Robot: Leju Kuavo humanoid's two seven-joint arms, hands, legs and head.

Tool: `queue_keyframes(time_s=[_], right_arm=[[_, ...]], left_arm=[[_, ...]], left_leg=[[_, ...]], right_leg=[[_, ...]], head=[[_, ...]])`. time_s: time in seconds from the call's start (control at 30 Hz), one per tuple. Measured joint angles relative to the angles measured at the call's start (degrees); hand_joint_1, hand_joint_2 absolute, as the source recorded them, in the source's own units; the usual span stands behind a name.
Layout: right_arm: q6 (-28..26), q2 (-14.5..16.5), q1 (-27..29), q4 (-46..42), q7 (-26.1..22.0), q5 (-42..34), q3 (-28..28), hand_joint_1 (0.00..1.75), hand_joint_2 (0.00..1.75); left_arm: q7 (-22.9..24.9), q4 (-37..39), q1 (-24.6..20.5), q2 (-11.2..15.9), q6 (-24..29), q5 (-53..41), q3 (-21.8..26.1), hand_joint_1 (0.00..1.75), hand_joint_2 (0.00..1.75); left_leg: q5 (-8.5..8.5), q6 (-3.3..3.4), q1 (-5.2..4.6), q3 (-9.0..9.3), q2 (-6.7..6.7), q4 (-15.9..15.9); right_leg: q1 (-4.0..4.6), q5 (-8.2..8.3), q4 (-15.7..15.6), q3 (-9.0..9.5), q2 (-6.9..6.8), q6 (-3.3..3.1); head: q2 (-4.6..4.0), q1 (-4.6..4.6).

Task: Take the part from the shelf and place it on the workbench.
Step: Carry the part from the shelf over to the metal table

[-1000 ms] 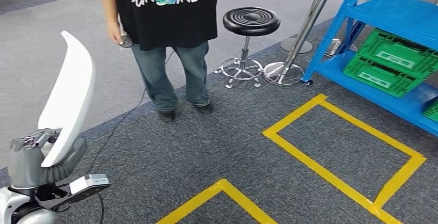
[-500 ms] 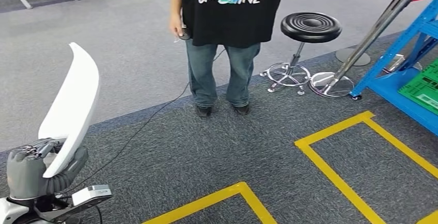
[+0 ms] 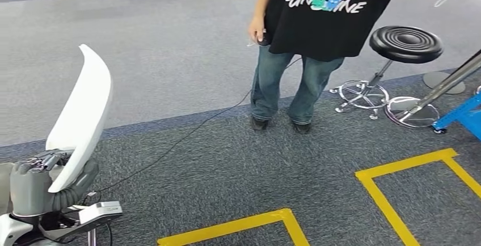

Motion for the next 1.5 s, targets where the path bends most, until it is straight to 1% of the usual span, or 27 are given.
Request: queue_keyframes(time_s=[0.07,0.13,0.17,0.23,0.3,0.37,0.4,0.43,0.5,0.57,0.63,0.67,0.73,0.77,0.83,0.87,0.9,0.97,1.03,1.1,1.17,1.23,1.3,1.37,1.4,1.43,1.5], right_arm=[[-0.9,0.0,-0.1,0.0,0.4,1.1,0.6,0.00,0.00],[-2.5,0.2,-0.2,0.0,1.1,2.5,1.5,0.00,0.00],[-3.3,0.3,-0.2,0.0,1.5,3.2,2.0,0.00,0.00],[-4.4,0.6,-0.2,0.0,2.1,4.0,2.9,0.00,0.00],[-4.8,0.7,-0.1,0.0,2.7,4.3,3.5,0.00,0.00],[-4.9,0.8,-0.1,0.0,3.1,4.3,3.9,0.00,0.00],[-4.9,0.9,-0.1,0.0,3.2,4.3,4.1,0.00,0.00],[-4.9,1.0,-0.1,0.0,3.4,4.3,4.2,0.00,0.00],[-4.9,1.3,-0.2,0.0,3.6,4.3,4.3,0.00,0.00],[-4.9,1.4,-0.2,0.0,3.7,4.2,4.3,0.00,0.00],[-4.9,1.4,-0.4,0.0,3.8,4.2,4.3,0.00,0.00],[-4.9,1.4,-0.5,0.0,3.8,4.2,4.3,0.00,0.00],[-4.9,1.4,-0.6,0.0,3.9,4.2,4.3,0.00,0.00],[-4.9,1.4,-0.6,0.0,3.9,4.2,4.4,0.00,0.00],[-4.9,1.4,-0.6,0.0,3.9,4.2,4.4,0.00,0.00],[-4.9,1.5,-0.5,0.0,3.9,4.2,4.4,0.00,0.00],[-4.8,1.5,-0.4,0.0,3.9,4.2,4.4,0.00,0.00],[-4.7,1.5,-0.4,0.0,4.0,4.2,4.4,0.00,0.00],[-4.5,1.5,-0.3,0.0,4.3,4.2,4.4,0.00,0.00],[-4.2,1.5,-0.3,0.0,4.7,4.3,4.4,0.00,0.00],[-4.0,1.5,-0.3,0.0,5.0,4.5,4.6,0.00,0.00],[-3.9,1.6,-0.3,0.0,5.2,4.7,4.7,0.00,0.00],[-3.8,1.6,-0.2,0.0,5.4,4.8,4.8,0.00,0.00],[-3.7,1.6,-0.1,0.0,5.9,4.9,5.0,0.00,0.00],[-3.7,1.6,-0.1,0.0,6.1,4.9,5.1,0.00,0.00],[-3.7,1.6,-0.1,0.0,6.2,5.0,5.2,0.00,0.00],[-3.7,1.6,-0.2,0.0,6.4,5.2,5.3,0.00,0.00]], left_arm=[[0.0,0.0,-0.3,0.0,-0.3,0.2,0.0,1.75,1.75],[0.0,0.0,-0.5,-0.1,-0.5,0.3,-0.1,1.75,1.75],[0.0,0.0,-0.5,-0.1,-0.6,0.3,-0.1,1.75,1.75],[0.1,0.0,-0.8,-0.2,-0.8,0.3,-0.1,1.75,1.75],[0.2,0.0,-1.1,-0.3,-0.9,0.3,-0.2,1.75,1.75],[0.3,0.1,-1.1,-0.3,-0.9,0.4,-0.2,1.75,1.75],[0.4,0.1,-1.1,-0.3,-0.9,0.4,-0.2,1.75,1.75],[0.4,0.1,-1.0,-0.3,-1.0,0.4,-0.2,1.75,1.75],[0.4,0.1,-1.1,-0.3,-1.0,0.4,-0.2,1.75,1.75],[0.4,0.1,-1.2,-0.2,-1.1,0.4,-0.1,1.75,1.75],[0.4,0.1,-1.1,-0.2,-1.1,0.4,0.0,1.75,1.75],[0.4,0.1,-1.0,-0.1,-1.1,0.4,0.0,1.75,1.75],[0.4,0.1,-0.9,0.0,-1.1,0.4,0.1,1.75,1.75],[0.4,0.1,-0.9,0.0,-1.1,0.4,0.1,1.75,1.75],[0.4,0.1,-0.9,0.0,-1.1,0.4,0.1,1.75,1.75],[0.4,0.1,-0.9,0.0,-1.1,0.4,0.1,1.75,1.75],[0.4,0.1,-0.9,0.0,-1.1,0.4,0.1,1.75,1.75],[0.4,0.1,-0.9,0.0,-1.1,0.4,0.1,1.75,1.75],[0.4,0.1,-1.0,0.0,-1.2,0.5,0.1,1.75,1.75],[0.3,0.1,-1.1,0.0,-1.4,0.6,0.1,1.75,1.75],[0.2,0.1,-1.0,0.1,-1.5,0.7,0.1,1.75,1.75],[0.2,0.1,-1.2,0.1,-1.5,0.9,0.1,1.75,1.75],[0.1,0.1,-1.4,0.2,-1.6,1.2,0.1,1.75,1.75],[0.1,0.2,-1.5,0.1,-1.8,1.7,0.1,1.75,1.75],[0.1,0.2,-1.5,0.1,-1.8,1.9,0.1,1.75,1.75],[0.1,0.3,-1.5,0.1,-1.8,2.1,0.1,1.75,1.75],[0.1,0.3,-1.6,0.2,-1.9,2.2,0.1,1.75,1.75]], left_leg=[[0.19,-0.67,0.21,-0.46,-1.41,0.0],[0.50,-1.55,0.51,-0.87,-2.70,-0.1],[0.33,-1.83,0.46,-1.07,-2.07,0.2],[-1.60,-2.21,0.20,-2.53,1.17,3.3],[-5.14,-2.51,0.13,-5.94,4.33,10.7],[-6.56,-2.77,0.25,-8.36,5.16,15.9],[-5.63,-2.87,0.31,-8.08,5.32,15.3],[-3.81,-2.92,0.37,-6.63,5.70,12.6],[-0.82,-2.83,0.18,-2.69,8.02,5.0],[-0.39,-2.06,-0.21,-0.78,9.56,1.2],[-0.69,-1.05,-0.43,-0.86,8.53,1.1],[-0.66,-0.69,-0.42,-0.88,7.90,1.1],[-0.48,-0.03,-0.33,-0.92,6.68,1.0],[-0.45,0.20,-0.31,-0.95,6.12,1.0],[-0.47,0.49,-0.50,-1.01,4.79,1.0],[-0.48,0.55,-0.62,-1.00,4.00,1.0],[-0.49,0.59,-0.72,-0.96,3.17,1.0],[-0.48,0.59,-0.79,-0.80,1.47,1.0],[-0.44,0.47,-0.73,-0.86,-0.07,1.1],[-0.18,-0.02,-0.46,-1.30,-1.49,1.1],[0.10,-0.73,-0.21,-1.65,-2.48,1.0],[-1.28,-1.26,-0.45,-2.47,-0.08,2.7],[-4.78,-1.75,-0.57,-5.04,3.65,8.6],[-7.30,-2.29,-0.27,-7.78,4.88,14.9],[-7.11,-2.53,-0.09,-8.04,5.11,15.7],[-5.86,-2.76,0.08,-7.14,5.40,14.2],[-2.53,-3.09,0.17,-3.06,7.37,6.9]], right_leg=[[0.01,0.65,-3.4,1.67,1.77,-0.25],[0.04,0.70,-4.2,2.31,0.69,-0.48],[-0.01,0.93,-4.6,2.60,-0.08,-0.69],[-0.10,1.22,-5.5,3.24,-1.86,-1.22],[0.18,0.97,-5.5,3.56,-3.76,-1.60],[0.28,0.63,-5.4,3.77,-5.63,-1.62],[0.28,0.44,-5.3,3.89,-6.47,-1.53],[0.26,0.20,-5.2,4.05,-7.24,-1.38],[0.40,-0.53,-4.7,4.20,-8.59,-0.79],[0.73,-1.29,-4.3,4.17,-9.72,-0.16],[0.78,-1.73,-4.2,4.59,-10.83,0.24],[0.66,-2.10,-4.0,4.69,-10.39,0.51],[0.37,-4.32,-0.9,3.49,-7.42,0.93],[0.28,-6.21,2.5,1.72,-5.48,1.02],[0.29,-9.54,10.9,-2.71,-3.89,0.82],[0.34,-9.87,13.4,-4.36,-3.70,0.60],[0.44,-8.96,13.7,-5.01,-3.56,0.30],[0.72,-4.27,7.9,-3.17,-2.47,-0.49],[0.90,-0.66,0.3,-0.08,0.35,-1.22],[1.02,-0.08,-2.7,1.44,1.67,-1.47],[0.99,0.20,-3.6,1.98,0.32,-1.52],[0.82,0.74,-4.7,2.55,-1.34,-1.78],[0.86,0.87,-5.2,2.90,-3.12,-2.06],[0.90,0.68,-5.1,2.93,-4.98,-2.12],[0.86,0.56,-5.1,2.96,-5.87,-2.05],[0.78,0.42,-5.0,3.02,-6.71,-1.90],[0.67,-0.03,-4.7,3.25,-8.17,-1.40]], head=[[0.00,0.02],[0.00,0.05],[-0.01,0.02],[-0.01,-0.23],[0.00,-0.43],[0.00,-0.51],[0.00,-0.54],[0.00,-0.56],[-0.01,-0.63],[-0.01,-0.61],[0.00,-0.50],[0.00,-0.43],[0.00,-0.27],[0.00,-0.15],[0.00,-0.03],[0.00,-0.03],[0.00,-0.03],[0.00,-0.03],[0.00,-0.04],[0.00,0.02],[0.00,0.09],[0.00,-0.11],[0.00,-0.33],[0.00,-0.37],[0.00,-0.38],[0.00,-0.38],[0.00,-0.40]])
